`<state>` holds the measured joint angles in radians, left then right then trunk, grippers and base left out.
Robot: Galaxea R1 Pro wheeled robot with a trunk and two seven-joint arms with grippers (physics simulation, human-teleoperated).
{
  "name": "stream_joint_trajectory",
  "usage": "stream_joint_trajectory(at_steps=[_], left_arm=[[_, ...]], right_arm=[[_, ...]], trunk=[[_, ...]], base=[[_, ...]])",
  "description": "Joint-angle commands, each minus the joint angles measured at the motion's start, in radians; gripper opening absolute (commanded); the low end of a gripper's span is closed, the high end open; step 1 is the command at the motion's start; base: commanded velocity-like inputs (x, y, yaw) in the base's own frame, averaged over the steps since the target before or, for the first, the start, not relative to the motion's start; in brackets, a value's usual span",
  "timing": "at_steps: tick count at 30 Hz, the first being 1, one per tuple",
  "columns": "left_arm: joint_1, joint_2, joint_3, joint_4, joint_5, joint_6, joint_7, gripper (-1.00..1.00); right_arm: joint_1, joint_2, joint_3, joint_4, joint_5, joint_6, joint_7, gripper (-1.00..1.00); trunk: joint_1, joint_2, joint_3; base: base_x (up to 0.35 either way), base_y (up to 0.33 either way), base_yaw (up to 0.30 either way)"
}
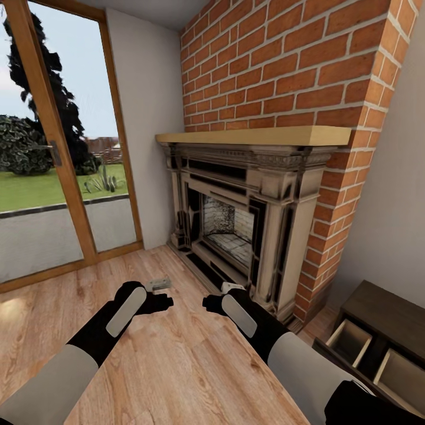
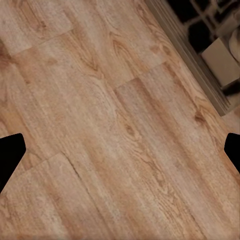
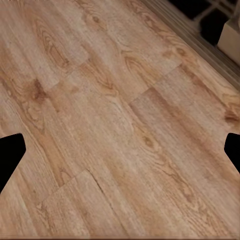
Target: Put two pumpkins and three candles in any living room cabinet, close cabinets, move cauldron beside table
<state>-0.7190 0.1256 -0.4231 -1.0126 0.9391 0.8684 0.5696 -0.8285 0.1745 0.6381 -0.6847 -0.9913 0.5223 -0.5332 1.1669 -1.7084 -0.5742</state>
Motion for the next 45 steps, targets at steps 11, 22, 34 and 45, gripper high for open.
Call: stream_joint_trajectory(at_steps=[11, 22, 34, 45], left_arm=[[-0.001, 0.002, -0.003, -0.002, 0.01, 0.0, 0.01, 1.0], [-0.001, 0.002, -0.003, -0.003, 0.01, 0.0, 0.009, 1.0], [-0.001, 0.002, -0.003, -0.002, 0.01, 0.0, 0.009, 1.0], [-0.001, 0.002, -0.003, 0.002, 0.012, 0.0, 0.008, 1.0]], right_arm=[[-0.001, 0.0, 0.003, -0.001, -0.005, -0.008, -0.009, 1.0], [-0.001, 0.0, 0.003, -0.001, -0.004, -0.008, -0.011, 1.0], [-0.001, 0.0, 0.003, -0.001, -0.003, -0.007, -0.011, 1.0], [-0.001, 0.0, 0.032, -0.001, -0.003, -0.008, -0.011, 1.0]], trunk=[[0.0, -0.001, 0.002], [0.0, -0.001, 0.011], [0.0, -0.001, 0.021], [0.0, -0.001, 0.031]], base=[[0.0, 0.0, 0.05], [0.0, 0.0, 0.234], [0.0, 0.0, 0.265], [0.0, 0.0, 0.262]])
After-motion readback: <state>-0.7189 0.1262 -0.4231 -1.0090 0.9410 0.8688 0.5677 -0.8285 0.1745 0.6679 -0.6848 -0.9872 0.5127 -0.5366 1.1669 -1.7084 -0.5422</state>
